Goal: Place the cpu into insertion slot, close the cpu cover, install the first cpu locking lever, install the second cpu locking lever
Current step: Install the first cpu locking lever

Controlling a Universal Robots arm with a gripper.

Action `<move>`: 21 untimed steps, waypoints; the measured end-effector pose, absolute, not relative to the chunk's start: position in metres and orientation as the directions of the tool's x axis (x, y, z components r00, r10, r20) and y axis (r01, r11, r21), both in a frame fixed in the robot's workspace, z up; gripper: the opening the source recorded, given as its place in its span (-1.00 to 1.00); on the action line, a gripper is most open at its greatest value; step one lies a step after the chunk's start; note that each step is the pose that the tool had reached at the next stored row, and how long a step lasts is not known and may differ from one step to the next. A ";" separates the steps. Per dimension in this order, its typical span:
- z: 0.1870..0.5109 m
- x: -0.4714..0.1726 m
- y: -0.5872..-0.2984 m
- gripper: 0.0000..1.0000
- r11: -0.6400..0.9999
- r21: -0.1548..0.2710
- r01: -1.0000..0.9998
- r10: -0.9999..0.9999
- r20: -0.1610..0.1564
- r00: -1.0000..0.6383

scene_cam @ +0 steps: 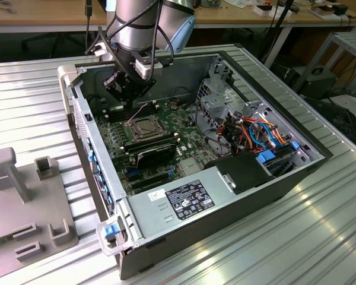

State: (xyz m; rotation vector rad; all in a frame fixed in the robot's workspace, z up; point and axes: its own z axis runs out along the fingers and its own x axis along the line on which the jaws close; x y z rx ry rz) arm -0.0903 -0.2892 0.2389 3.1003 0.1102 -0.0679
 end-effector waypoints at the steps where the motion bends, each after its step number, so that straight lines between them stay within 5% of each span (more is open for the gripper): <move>1: 0.239 -0.090 -0.290 -0.79 -0.997 0.037 0.070 0.069 -0.045 0.997; 21: 0.234 -0.089 -0.291 -0.79 -0.997 0.037 0.062 0.060 -0.045 0.997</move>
